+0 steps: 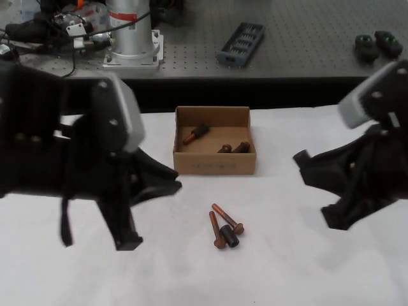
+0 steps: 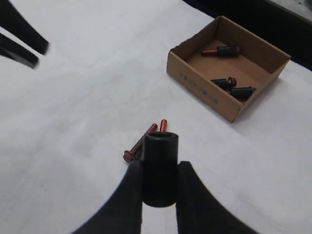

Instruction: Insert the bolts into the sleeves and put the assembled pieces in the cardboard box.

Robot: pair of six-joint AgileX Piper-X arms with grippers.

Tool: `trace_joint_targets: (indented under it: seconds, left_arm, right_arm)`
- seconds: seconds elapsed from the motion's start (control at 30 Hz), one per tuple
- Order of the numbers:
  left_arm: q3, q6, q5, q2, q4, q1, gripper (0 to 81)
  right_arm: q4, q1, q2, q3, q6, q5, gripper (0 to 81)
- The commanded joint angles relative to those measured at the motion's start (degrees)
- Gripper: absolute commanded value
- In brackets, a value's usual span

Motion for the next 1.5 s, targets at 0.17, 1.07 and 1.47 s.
trace_joint_targets:
  seconds: [0.17, 1.07, 1.47]
  left_arm:
    - [-11.8, 5.1, 2.6, 17.0, -1.1, -0.2, 30.6]
    - [-26.5, 61.5, -1.8, 28.7, 20.8, -4.2, 30.6]
    - [-26.5, 72.6, -2.3, 31.8, 23.7, -4.4, 30.6]
  right_arm:
    - [0.5, 0.1, -3.2, -0.1, 0.2, -2.5, 1.9]
    - [0.5, 0.1, -3.2, -0.1, 0.0, -3.2, 1.9]
    - [0.5, 0.1, -3.2, -0.1, 0.4, -3.2, 1.9]
